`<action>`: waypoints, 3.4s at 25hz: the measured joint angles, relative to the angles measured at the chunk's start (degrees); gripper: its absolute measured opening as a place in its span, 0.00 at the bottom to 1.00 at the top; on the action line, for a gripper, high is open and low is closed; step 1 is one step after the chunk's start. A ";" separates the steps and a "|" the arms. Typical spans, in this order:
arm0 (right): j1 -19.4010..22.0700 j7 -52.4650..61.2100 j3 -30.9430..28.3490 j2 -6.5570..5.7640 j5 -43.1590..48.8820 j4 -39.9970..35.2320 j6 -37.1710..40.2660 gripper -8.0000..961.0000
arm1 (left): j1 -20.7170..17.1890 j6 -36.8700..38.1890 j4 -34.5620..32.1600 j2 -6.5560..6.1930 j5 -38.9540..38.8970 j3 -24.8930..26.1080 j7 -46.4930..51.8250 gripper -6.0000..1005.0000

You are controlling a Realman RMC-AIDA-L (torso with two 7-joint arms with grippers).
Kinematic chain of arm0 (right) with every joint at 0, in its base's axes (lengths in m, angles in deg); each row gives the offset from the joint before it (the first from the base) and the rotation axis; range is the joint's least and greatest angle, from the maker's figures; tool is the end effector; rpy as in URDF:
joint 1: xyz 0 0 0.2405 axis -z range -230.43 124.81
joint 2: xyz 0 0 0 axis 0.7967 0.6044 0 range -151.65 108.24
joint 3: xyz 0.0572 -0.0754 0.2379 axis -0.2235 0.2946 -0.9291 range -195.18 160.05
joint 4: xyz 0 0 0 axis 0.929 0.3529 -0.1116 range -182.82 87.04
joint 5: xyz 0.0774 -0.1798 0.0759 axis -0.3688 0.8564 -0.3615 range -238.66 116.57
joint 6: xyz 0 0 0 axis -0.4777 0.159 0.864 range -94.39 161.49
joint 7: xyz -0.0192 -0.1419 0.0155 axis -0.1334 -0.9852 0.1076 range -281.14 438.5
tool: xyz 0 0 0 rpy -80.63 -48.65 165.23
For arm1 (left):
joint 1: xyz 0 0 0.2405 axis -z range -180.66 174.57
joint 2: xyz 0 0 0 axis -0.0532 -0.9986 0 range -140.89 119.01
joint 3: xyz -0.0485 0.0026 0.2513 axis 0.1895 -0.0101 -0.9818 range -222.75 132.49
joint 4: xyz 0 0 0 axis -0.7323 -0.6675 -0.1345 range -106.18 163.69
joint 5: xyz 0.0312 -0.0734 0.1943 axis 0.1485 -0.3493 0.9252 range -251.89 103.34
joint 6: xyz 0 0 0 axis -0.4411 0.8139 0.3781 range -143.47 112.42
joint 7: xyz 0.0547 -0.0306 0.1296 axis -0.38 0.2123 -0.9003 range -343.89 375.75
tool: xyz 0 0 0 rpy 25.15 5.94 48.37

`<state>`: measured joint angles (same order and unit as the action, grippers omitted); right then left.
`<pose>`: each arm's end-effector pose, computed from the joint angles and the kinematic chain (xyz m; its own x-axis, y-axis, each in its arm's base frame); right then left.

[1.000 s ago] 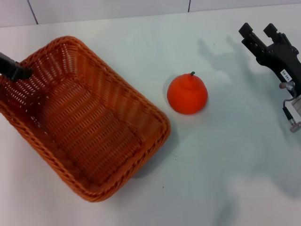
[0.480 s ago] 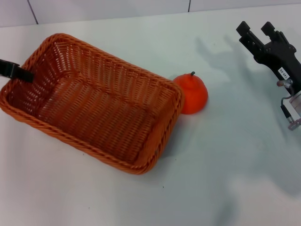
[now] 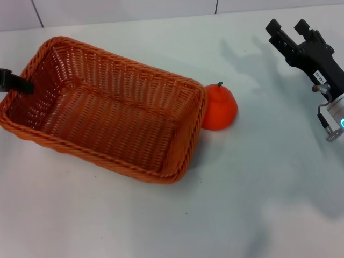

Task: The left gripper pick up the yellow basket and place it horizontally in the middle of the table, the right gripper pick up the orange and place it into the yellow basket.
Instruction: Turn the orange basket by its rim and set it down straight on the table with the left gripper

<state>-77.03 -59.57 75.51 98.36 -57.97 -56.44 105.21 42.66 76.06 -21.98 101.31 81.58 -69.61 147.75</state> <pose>0.3071 0.3270 -0.0184 -0.3715 0.0486 0.9272 0.8734 0.3569 0.3312 -0.2663 0.3951 0.0975 0.4339 0.8658 0.2491 0.8853 -0.3584 -0.2964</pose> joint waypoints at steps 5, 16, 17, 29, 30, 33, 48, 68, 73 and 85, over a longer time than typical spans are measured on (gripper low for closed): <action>-0.07 0.00 -0.07 -0.05 0.00 -0.05 -0.13 0.99 | -1.28 0.69 1.10 -0.24 -1.79 2.99 1.08 0.17; -0.03 -0.03 -0.12 -0.17 0.00 0.02 -0.83 0.99 | -4.70 1.50 4.48 -0.44 -9.24 5.46 1.50 0.18; -0.03 -0.02 -0.14 -0.17 0.00 0.06 -0.83 0.99 | -4.86 1.68 4.63 -0.49 -9.69 5.61 1.54 0.18; -0.03 -0.01 -0.11 -0.19 0.00 0.37 -0.83 0.99 | -6.71 -3.42 3.57 1.57 -10.92 6.06 2.19 0.18; -0.03 0.00 -0.10 -0.19 0.00 0.38 -0.83 0.99 | -6.82 -3.82 3.56 1.71 -10.92 6.04 2.19 0.18; 0.07 0.00 -0.09 -0.19 0.00 0.38 -0.81 0.99 | -7.18 -4.61 3.48 2.13 -10.93 6.01 2.20 0.18; 0.15 0.00 0.01 -0.19 0.00 0.46 -0.62 0.99 | -10.88 -7.99 0.85 4.23 -14.42 6.10 2.31 0.18; 0.40 0.00 0.05 -0.10 0.00 0.47 -0.54 0.99 | -12.00 -10.54 0.79 5.23 -14.52 5.52 2.01 0.18; 0.22 0.00 0.17 -0.09 0.00 0.47 -0.62 0.99 | -12.46 -11.65 0.64 5.59 -14.59 5.60 1.95 0.19; 0.00 0.00 0.35 -0.10 0.00 0.43 -0.80 0.99 | -12.31 -11.14 -0.45 5.69 -14.60 4.15 1.66 0.19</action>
<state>-77.04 -59.57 75.86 98.27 -57.97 -56.01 104.41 30.35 64.92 -22.43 107.01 66.98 -65.46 149.40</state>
